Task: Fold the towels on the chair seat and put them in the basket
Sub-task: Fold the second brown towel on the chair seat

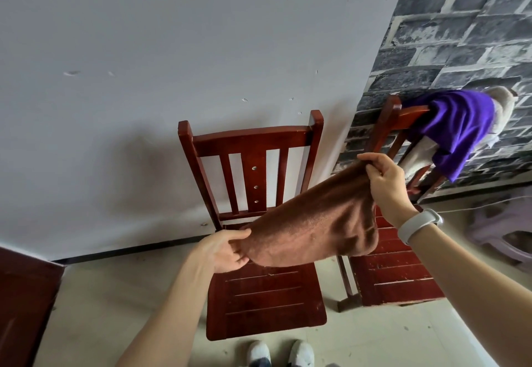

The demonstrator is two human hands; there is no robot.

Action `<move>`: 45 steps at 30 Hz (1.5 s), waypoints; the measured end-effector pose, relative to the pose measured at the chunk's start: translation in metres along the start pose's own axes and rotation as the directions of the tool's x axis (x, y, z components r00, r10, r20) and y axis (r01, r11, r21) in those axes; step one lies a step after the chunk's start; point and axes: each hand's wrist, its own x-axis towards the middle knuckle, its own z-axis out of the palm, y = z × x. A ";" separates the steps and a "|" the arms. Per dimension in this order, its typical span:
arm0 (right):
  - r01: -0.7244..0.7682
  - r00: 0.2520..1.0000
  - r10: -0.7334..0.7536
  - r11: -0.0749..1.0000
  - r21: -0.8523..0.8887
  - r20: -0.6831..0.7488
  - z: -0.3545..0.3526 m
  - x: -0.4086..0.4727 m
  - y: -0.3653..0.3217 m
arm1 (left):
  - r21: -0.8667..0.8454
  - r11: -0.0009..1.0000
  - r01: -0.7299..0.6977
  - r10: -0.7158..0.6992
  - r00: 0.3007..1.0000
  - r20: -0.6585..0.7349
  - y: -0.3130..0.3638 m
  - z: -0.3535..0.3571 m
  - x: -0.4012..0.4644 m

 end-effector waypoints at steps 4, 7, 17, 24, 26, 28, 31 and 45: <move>-0.028 0.999 0.027 0.999 -0.031 -0.028 0.000 0.001 0.008 | 0.118 0.990 -0.073 0.076 0.997 -0.023 -0.005 0.004 0.003; -0.111 0.993 0.106 0.988 -0.107 -0.056 -0.004 0.000 0.024 | 0.323 0.905 -0.277 0.312 0.948 -0.060 -0.007 0.007 0.005; -0.269 0.963 0.267 0.938 -0.219 -0.041 -0.006 -0.030 0.076 | 0.976 -0.007 -0.216 0.753 0.641 0.147 -0.028 -0.019 0.022; -0.217 0.975 0.220 0.973 -0.074 0.034 -0.002 -0.049 0.075 | 0.959 0.066 -0.277 0.780 0.613 0.124 -0.037 -0.034 0.022; -0.227 0.973 0.228 0.973 -0.045 0.025 -0.002 -0.051 0.074 | 0.910 0.180 -0.375 0.775 0.624 0.104 -0.037 -0.034 0.016; -0.239 0.971 0.239 0.971 -0.023 0.010 -0.004 -0.052 0.075 | 0.839 0.320 -0.439 0.742 0.668 0.066 -0.037 -0.032 0.009; -0.257 0.966 0.257 0.966 0.003 -0.014 -0.007 -0.053 0.077 | 0.781 0.426 -0.456 0.653 0.752 0.083 -0.036 -0.031 -0.003; -0.301 0.947 0.307 0.951 0.068 -0.092 -0.017 -0.044 0.082 | 0.717 0.568 -0.405 0.439 0.886 0.153 -0.038 -0.043 -0.004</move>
